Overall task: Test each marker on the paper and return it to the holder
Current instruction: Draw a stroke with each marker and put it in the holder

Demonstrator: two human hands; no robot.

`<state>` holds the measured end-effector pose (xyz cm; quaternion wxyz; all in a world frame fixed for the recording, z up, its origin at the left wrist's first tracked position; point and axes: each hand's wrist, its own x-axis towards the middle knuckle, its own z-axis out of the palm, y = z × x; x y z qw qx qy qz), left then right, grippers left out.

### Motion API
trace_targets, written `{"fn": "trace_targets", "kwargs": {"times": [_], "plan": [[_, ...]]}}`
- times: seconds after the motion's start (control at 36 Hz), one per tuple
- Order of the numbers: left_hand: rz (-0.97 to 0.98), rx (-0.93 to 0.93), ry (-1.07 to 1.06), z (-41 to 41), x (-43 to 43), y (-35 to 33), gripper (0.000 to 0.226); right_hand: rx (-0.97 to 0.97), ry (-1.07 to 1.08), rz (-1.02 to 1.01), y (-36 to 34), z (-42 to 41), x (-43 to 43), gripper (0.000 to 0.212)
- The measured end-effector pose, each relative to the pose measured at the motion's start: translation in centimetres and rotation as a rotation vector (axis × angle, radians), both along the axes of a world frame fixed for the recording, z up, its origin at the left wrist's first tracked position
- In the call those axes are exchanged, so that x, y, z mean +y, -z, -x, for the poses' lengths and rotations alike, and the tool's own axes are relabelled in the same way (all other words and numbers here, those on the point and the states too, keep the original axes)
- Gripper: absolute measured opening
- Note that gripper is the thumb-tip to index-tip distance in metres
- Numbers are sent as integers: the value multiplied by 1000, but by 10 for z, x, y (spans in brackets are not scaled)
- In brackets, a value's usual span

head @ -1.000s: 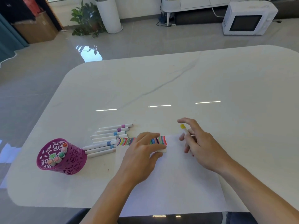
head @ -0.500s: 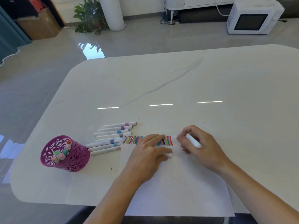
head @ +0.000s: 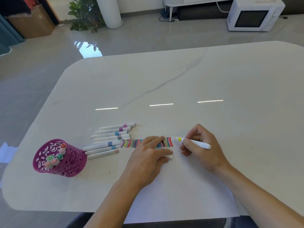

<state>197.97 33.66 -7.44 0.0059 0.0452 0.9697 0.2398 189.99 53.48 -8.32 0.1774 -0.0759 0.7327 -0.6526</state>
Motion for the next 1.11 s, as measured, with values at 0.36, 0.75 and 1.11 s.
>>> {"fn": "trace_targets", "kwargs": {"times": [0.36,0.75,1.11], "plan": [[-50,3,13,5,0,3,20,29,-22,-51,6,0,-4,16],[-26,54,56,6,1,10,16,34,-29,-47,8,0,-6,20],[-1,10,40,6,2,5,17,-17,-12,-32,5,0,-8,22]]}}
